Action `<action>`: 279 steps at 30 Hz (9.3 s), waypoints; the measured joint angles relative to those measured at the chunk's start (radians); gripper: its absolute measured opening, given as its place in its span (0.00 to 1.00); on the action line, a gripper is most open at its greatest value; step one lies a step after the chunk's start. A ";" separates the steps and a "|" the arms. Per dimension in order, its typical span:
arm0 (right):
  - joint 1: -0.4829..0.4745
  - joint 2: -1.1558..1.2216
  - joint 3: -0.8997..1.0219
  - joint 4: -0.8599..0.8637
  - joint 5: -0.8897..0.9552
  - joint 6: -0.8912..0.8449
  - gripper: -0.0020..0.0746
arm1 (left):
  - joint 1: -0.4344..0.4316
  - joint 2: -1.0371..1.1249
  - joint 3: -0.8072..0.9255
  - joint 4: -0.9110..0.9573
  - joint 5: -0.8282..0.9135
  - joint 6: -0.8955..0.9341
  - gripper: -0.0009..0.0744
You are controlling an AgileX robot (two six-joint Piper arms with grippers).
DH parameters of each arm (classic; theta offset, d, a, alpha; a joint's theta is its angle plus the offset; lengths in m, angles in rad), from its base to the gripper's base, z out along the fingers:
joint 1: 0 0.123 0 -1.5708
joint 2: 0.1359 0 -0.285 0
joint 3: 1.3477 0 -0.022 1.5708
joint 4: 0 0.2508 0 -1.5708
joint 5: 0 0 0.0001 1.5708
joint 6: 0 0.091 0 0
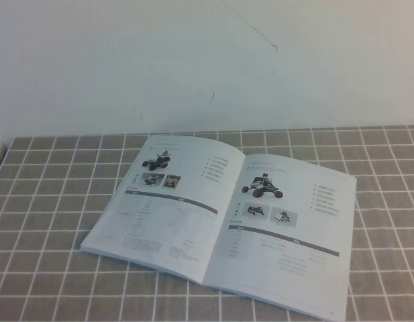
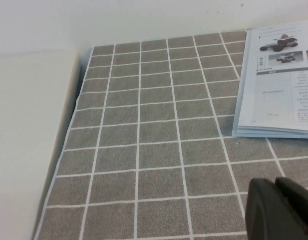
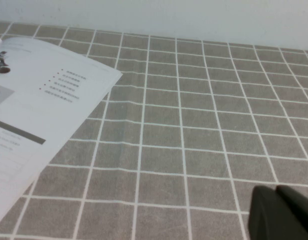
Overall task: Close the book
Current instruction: 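Close the open booklet and leave it lying on the table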
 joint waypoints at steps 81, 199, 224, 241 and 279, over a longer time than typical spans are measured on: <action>0.000 0.000 0.012 -0.050 -0.382 -0.016 0.02 | -0.041 0.000 0.006 0.133 -0.481 0.004 0.01; 0.317 2.058 -1.227 0.579 0.178 -0.754 0.02 | -0.064 1.988 -1.380 -0.493 0.221 0.292 0.01; 0.317 2.060 -1.230 0.577 0.184 -0.746 0.02 | -0.082 2.104 -1.451 -0.291 0.169 0.162 0.01; 0.317 2.062 -1.233 0.577 0.187 -0.746 0.02 | -0.105 2.111 -1.471 -0.068 0.168 0.065 0.01; 0.317 2.062 -1.234 0.577 0.187 -0.740 0.02 | -0.232 2.158 -1.486 -0.814 0.433 0.576 0.01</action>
